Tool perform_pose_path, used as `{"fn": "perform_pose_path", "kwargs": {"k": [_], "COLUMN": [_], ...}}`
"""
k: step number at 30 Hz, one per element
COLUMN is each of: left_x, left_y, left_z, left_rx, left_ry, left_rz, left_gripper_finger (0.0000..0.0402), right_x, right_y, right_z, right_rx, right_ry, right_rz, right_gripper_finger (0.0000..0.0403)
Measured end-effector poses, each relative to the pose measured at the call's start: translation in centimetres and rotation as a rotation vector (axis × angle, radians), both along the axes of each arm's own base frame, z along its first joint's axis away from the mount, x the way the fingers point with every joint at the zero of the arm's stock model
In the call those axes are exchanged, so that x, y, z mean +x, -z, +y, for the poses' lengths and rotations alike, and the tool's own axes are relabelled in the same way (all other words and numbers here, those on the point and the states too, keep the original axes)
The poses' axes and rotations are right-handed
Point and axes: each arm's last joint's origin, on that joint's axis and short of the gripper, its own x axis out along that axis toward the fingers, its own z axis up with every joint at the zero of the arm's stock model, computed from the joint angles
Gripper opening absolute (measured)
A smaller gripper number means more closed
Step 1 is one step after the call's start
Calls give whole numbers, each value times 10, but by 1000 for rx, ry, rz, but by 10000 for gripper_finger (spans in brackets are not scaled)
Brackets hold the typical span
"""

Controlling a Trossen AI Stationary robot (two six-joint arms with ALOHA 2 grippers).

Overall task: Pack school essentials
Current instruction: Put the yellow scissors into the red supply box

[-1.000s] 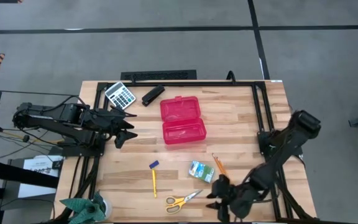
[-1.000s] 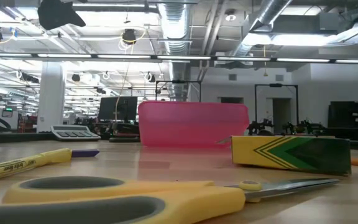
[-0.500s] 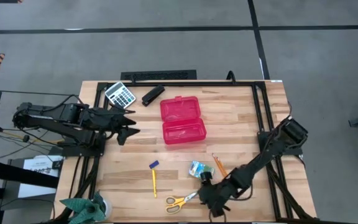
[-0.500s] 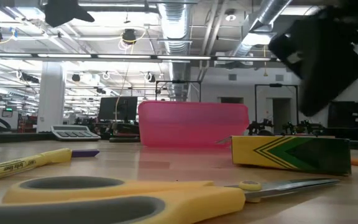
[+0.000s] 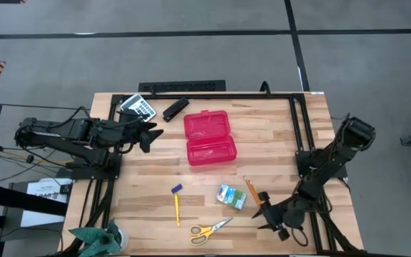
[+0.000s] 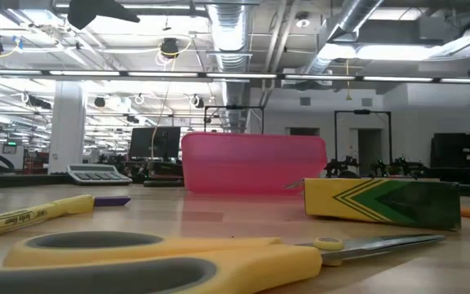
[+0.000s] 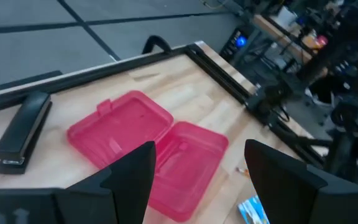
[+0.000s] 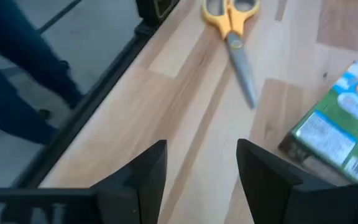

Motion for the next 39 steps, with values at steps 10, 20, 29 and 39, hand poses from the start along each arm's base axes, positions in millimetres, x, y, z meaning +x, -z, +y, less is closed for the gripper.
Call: {"fn": "perform_pose_path", "kwargs": {"k": [10,20,29,39], "left_x": [0,0,0,0], "left_y": [0,0,0,0], "left_z": [0,0,0,0], "left_rx": [-13,-18,-18,-16], "left_ry": [-8,-12,-13,-3], "left_rz": [-6,-8,-9,-5], "left_gripper_finger": [242,242,242,242], "right_x": [42,65,81,89], "right_y": [32,64,71,55], "right_z": [-6,-15,-42,-55], "right_rx": [86,88,-28,71], "right_ry": [16,-60,18,22], "right_rz": [-63,-137,-129,-124], "right_gripper_finger": [217,211,212,211]}}
